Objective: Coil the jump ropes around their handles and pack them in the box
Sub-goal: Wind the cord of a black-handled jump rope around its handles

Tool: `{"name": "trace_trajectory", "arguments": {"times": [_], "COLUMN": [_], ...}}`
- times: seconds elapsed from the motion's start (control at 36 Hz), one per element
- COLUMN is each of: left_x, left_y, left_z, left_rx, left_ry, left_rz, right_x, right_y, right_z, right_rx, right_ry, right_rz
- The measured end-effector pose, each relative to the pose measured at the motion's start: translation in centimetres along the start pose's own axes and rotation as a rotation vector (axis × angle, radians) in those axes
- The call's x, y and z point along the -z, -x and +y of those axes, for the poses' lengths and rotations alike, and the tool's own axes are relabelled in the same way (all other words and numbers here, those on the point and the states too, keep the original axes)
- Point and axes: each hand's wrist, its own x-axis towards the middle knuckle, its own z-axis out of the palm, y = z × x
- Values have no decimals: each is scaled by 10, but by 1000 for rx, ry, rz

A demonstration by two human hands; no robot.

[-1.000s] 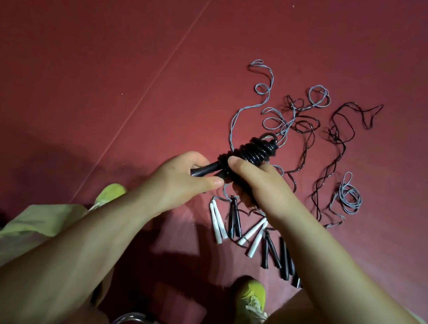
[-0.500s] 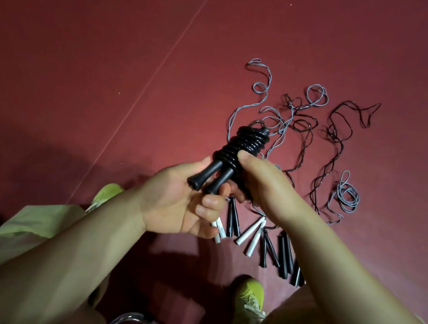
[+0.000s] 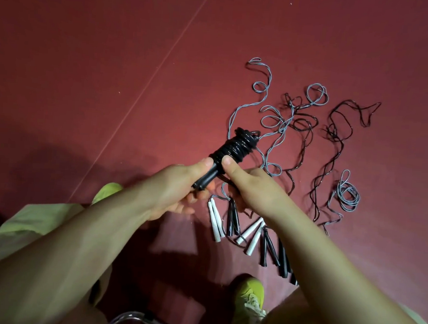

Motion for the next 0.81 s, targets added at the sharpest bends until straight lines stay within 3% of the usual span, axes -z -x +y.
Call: {"name": "trace_trajectory", "arguments": {"times": [0.28,0.5,0.58,0.69,0.81], "left_x": [2,2,7,14,9], "left_y": [-3,-1,0,3,2], "left_z": [-6,-4,-1,-2,-11], "left_rx": [-183,-291,-247,-35,-43], "left_ry": [-525,-548,-312,235,575], "left_rz": [300,338,129,-366,-843], "right_x": [2,2,3,8,8], "right_y": [1,-1,-1,1,1], "right_z": [0,2,1,0,3], "right_rx": [-76,41,84,177,332], "right_ry": [-67,-152,-227,-392,-436], "right_rz": [-100,-72,-49,-65,-328]}}
